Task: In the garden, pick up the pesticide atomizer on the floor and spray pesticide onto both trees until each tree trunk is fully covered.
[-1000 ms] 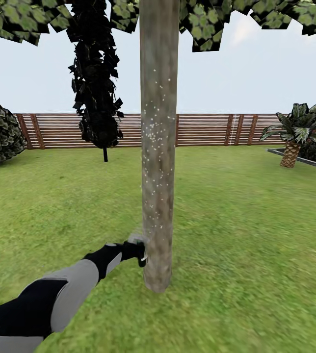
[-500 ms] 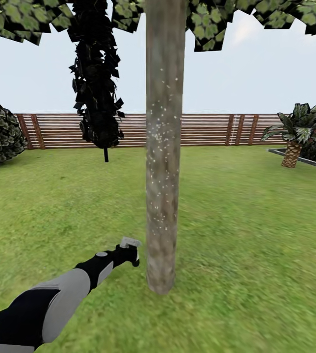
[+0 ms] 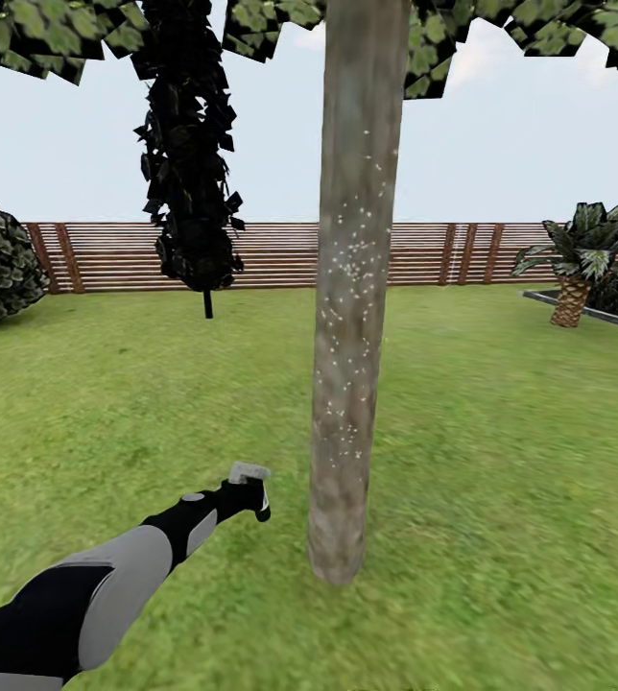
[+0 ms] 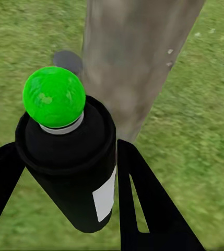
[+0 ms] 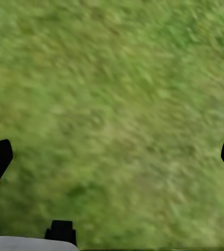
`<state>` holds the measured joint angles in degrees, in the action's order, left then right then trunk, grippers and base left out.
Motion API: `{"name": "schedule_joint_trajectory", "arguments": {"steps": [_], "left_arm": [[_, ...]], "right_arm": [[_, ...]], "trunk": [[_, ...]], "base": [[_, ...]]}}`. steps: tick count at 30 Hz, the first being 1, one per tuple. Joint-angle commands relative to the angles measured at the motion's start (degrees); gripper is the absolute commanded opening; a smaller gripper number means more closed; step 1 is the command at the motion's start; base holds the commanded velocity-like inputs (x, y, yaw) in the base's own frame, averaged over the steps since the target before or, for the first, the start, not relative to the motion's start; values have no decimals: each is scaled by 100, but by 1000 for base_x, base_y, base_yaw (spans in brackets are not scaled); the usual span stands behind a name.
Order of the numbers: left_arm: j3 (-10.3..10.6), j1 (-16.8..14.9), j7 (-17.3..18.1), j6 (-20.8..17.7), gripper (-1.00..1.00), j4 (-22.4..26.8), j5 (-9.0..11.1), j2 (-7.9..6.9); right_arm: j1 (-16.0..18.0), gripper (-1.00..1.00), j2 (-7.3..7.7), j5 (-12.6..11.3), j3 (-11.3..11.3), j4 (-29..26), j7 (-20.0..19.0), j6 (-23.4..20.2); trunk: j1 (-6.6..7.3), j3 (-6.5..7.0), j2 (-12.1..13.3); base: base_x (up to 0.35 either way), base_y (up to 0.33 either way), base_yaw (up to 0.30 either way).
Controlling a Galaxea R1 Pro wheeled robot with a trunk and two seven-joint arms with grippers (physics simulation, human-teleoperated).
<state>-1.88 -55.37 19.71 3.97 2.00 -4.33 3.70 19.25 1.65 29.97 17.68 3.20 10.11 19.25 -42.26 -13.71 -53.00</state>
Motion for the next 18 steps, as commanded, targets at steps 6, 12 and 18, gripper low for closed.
{"name": "schedule_joint_trajectory", "arguments": {"steps": [6,12,18], "left_arm": [[-4,0,20,-2,-100,2,3,-1],[-4,0,26,-2,-100,1,3,-1],[-5,0,33,-2,-100,2,3,-1]], "right_arm": [[0,100,-3,0,0,3,0,0],[0,100,0,0,-2,3,0,0],[0,100,1,0,0,5,0,0]], "trunk": [[0,0,0],[0,0,0],[0,0,0]], "base": [[0,350,-285],[0,350,-293],[0,350,-294]]}}
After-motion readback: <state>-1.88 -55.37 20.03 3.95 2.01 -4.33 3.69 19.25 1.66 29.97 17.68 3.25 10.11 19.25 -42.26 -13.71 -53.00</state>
